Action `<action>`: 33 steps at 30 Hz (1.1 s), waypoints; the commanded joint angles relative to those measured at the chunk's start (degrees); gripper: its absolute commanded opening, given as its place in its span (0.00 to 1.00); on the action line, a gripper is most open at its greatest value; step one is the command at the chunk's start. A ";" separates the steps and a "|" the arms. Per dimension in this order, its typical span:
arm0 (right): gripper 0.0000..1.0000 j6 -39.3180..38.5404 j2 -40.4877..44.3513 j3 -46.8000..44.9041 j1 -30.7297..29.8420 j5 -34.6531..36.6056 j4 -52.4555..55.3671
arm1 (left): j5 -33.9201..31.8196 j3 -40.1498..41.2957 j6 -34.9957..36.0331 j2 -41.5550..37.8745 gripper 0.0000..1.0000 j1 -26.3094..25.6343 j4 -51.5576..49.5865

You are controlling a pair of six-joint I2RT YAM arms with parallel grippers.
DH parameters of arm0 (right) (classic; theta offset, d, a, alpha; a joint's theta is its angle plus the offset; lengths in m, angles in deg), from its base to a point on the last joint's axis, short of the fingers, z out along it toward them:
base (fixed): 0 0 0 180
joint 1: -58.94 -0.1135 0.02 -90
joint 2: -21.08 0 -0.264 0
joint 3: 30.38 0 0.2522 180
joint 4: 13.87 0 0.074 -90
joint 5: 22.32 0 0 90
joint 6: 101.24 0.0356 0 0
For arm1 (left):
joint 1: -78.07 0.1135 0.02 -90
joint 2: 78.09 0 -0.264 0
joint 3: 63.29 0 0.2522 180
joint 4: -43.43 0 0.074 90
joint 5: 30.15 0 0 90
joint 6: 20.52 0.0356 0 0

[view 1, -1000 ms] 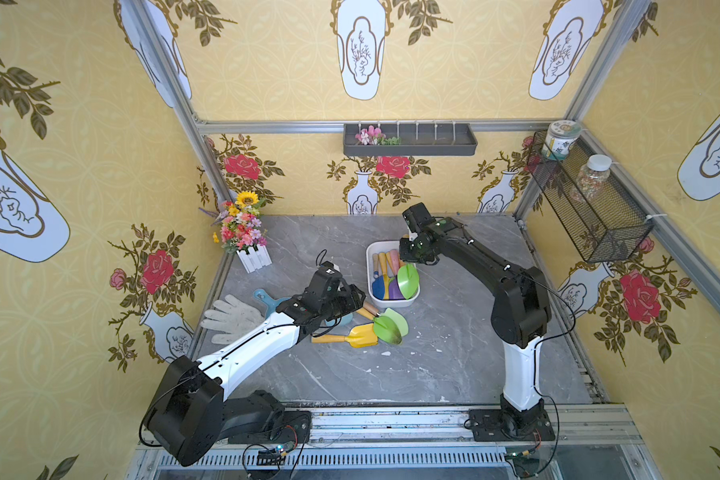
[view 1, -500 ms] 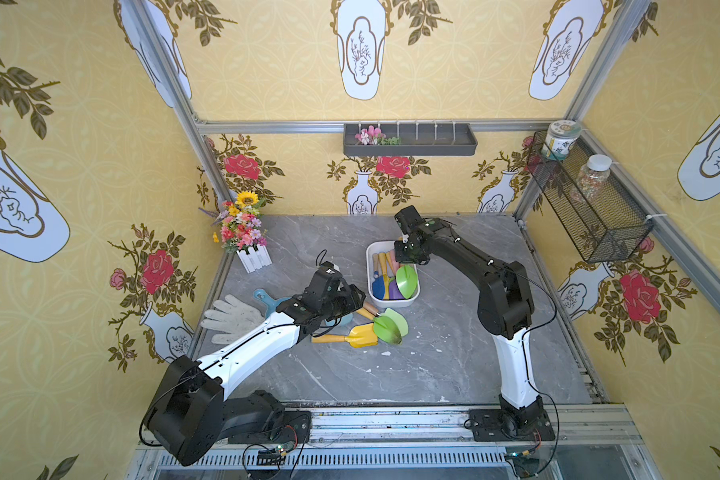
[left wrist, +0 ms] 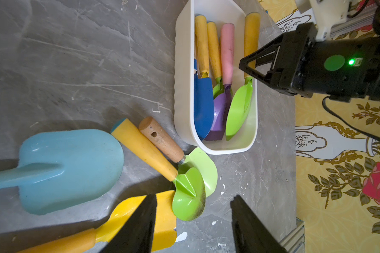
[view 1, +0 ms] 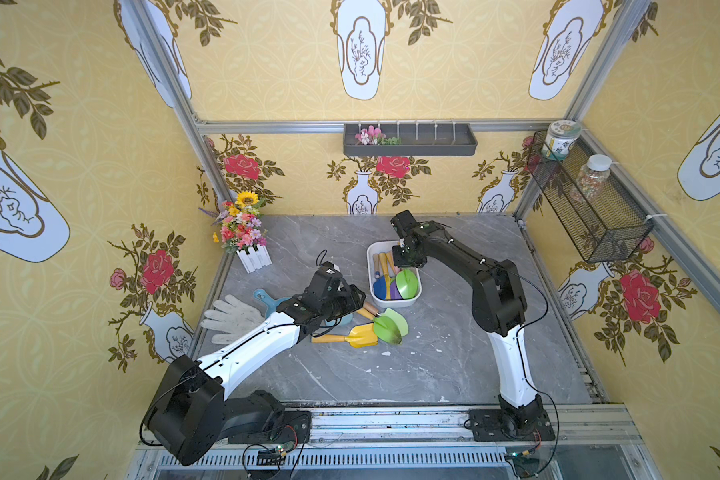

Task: Put the shovel into the storage box
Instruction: Place the shovel in the storage box, then pick up the shovel from the center of the board.

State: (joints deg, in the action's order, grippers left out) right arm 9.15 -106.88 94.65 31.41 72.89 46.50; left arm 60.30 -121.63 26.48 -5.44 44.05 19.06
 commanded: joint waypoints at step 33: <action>0.42 2.34 16.98 -15.63 -5.52 -0.44 -3.10 | -0.70 1.15 -0.68 -1.11 0.59 0.13 -0.98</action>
State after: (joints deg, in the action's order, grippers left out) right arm 11.05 -91.08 80.05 26.54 73.14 44.78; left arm 60.01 -121.04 25.95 -6.21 44.16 18.84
